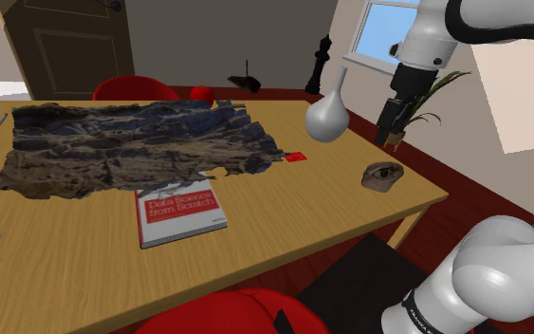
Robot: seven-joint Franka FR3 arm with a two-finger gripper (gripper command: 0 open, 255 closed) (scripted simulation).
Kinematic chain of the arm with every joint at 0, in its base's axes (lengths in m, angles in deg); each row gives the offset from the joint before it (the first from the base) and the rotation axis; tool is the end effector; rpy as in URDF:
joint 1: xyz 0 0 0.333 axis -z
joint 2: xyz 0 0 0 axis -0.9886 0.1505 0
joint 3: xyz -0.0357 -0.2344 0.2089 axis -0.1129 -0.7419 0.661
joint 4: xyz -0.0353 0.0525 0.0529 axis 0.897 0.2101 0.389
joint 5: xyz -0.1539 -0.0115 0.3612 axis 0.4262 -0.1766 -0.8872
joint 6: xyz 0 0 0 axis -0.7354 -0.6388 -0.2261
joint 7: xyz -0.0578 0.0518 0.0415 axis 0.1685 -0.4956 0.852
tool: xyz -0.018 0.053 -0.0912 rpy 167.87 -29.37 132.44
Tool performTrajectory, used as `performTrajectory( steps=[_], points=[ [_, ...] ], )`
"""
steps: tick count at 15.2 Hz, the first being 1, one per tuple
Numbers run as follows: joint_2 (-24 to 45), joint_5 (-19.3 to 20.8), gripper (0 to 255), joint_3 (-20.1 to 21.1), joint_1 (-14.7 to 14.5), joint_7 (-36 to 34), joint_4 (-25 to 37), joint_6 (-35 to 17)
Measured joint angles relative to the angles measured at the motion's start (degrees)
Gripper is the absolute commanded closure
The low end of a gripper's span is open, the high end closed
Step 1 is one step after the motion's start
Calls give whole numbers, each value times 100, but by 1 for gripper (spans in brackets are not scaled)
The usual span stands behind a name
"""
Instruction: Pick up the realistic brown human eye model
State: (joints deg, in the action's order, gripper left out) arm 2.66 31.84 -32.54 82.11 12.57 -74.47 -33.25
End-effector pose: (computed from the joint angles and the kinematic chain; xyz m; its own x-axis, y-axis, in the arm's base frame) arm 0.2959 -0.0202 0.5965 0.9947 0.0972 -0.0348 0.0987 -0.9941 0.0439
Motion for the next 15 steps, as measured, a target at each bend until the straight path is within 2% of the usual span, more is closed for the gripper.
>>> performTrajectory(
  steps=[2,6,12,15],
  points=[
    [-60,67,0,-78,-11,142,-93,-61],
    [-386,532,0,-605,-115,1187,-636,-503],
    [-586,1405,0,-1698,-238,3024,-1264,-1396],
    [-375,1811,0,-2344,-359,3961,-1316,-1931]
  ],
)
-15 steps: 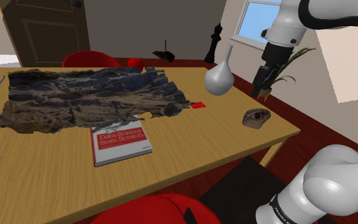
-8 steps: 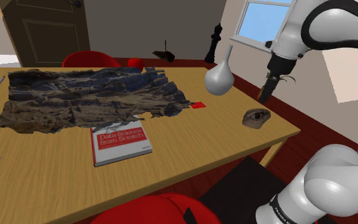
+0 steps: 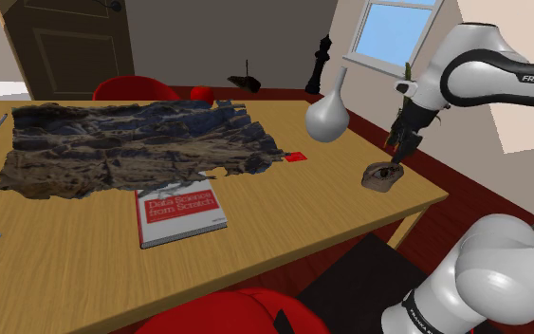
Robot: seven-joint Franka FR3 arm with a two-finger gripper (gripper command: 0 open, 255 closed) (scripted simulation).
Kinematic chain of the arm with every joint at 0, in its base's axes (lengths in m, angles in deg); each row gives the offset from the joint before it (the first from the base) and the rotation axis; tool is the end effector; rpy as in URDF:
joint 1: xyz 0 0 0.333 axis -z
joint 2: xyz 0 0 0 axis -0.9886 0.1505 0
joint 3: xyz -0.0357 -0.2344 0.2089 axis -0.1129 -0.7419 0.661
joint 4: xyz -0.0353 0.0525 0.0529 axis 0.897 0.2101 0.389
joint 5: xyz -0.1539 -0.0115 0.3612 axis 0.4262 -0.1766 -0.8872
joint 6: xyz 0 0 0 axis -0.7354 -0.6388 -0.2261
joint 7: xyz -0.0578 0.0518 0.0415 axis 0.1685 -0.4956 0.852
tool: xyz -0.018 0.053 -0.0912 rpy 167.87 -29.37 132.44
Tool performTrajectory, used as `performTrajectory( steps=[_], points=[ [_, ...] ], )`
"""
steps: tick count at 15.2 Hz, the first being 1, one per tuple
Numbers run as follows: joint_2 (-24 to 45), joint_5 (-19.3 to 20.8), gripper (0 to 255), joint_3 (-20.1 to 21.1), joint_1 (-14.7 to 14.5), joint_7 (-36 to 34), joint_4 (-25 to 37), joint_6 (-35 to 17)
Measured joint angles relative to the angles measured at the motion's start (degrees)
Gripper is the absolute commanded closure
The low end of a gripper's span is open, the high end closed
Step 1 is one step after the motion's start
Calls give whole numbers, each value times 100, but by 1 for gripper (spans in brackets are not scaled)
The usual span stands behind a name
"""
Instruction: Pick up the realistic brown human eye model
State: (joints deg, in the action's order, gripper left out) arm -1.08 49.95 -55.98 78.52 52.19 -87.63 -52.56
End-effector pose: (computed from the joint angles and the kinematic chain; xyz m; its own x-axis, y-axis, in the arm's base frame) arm 0.2863 -0.1628 0.5084 0.7937 0.6073 0.0353 0.6008 -0.7917 0.1109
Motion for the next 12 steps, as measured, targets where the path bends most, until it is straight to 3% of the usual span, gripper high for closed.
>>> performTrajectory(
  steps=[3,10,11,12],
  points=[
    [206,278,0,-521,-136,739,-17,-455],
    [313,522,0,-824,-93,872,-457,-1051],
    [330,528,255,-834,-98,865,-474,-1085],
    [338,531,255,-837,-100,861,-483,-1102]
  ],
)
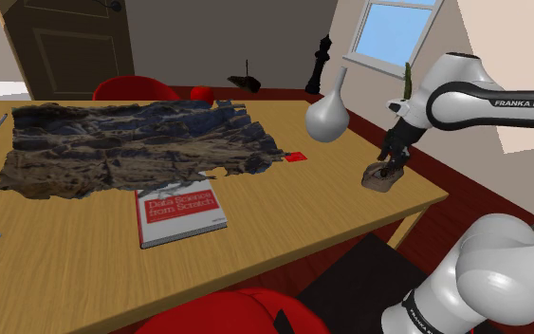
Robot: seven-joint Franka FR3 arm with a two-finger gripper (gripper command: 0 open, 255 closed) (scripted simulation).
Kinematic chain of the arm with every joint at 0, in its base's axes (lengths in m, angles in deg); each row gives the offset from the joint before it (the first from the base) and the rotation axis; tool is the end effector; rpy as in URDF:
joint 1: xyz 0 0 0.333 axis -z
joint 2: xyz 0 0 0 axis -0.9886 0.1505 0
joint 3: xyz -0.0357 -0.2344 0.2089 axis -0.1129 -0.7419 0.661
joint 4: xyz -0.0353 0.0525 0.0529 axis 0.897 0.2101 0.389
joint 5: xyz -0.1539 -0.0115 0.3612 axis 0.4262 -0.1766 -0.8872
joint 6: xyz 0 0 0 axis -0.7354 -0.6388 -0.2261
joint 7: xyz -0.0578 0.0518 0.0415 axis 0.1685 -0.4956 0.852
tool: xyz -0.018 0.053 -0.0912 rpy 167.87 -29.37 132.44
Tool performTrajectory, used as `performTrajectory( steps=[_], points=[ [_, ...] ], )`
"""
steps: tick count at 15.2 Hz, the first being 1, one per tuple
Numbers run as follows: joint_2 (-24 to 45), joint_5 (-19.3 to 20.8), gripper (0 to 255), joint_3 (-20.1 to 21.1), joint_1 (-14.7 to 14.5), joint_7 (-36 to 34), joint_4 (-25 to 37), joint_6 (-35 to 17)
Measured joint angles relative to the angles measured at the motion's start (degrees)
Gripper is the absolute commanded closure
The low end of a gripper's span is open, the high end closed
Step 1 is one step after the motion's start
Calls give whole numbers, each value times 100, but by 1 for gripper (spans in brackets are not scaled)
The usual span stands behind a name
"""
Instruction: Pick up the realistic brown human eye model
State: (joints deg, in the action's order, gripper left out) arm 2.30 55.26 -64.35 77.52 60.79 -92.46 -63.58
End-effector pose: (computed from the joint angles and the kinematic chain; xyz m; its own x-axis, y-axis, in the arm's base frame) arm 0.2936 -0.1932 0.4516 0.7069 0.7059 0.0437 0.6962 -0.7054 0.1334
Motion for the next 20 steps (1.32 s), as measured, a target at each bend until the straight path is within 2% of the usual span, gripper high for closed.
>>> performTrajectory(
  steps=[9,20],
  points=[
    [3,1,255,2,-4,-2,1,-24],
    [-153,-257,255,293,-72,70,633,784]
  ],
)
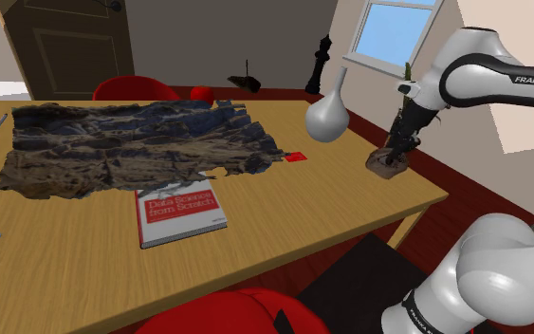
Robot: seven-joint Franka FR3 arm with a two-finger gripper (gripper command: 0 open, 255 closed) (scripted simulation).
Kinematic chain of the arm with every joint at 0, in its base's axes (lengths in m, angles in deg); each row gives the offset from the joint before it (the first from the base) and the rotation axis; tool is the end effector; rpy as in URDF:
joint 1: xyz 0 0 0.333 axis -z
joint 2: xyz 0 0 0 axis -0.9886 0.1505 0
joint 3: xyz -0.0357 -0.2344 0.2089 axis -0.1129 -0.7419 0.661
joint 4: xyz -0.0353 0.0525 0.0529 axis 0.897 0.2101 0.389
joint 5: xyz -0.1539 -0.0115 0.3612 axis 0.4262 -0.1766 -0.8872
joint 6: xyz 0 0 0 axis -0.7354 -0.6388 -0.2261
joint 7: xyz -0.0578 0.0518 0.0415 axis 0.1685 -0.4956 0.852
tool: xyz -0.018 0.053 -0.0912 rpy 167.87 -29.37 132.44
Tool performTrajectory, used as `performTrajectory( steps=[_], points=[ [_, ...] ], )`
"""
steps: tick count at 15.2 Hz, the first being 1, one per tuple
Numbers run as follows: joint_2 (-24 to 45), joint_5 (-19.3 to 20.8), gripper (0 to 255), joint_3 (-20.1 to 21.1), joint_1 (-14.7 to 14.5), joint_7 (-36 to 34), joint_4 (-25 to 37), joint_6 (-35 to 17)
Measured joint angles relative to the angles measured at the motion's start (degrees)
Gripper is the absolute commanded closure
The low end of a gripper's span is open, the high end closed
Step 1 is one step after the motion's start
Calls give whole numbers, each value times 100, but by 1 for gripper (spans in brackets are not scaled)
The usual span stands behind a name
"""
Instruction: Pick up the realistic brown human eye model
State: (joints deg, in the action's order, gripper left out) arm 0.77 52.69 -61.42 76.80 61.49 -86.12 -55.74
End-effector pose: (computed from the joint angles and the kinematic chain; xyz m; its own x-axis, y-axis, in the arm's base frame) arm 0.2924 -0.1935 0.5034 0.7071 0.7058 0.0438 0.6960 -0.7055 0.1337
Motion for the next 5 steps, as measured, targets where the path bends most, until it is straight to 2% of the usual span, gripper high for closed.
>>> performTrajectory(
  steps=[5],
  points=[
    [8,-114,255,118,-51,26,341,334]
  ],
)
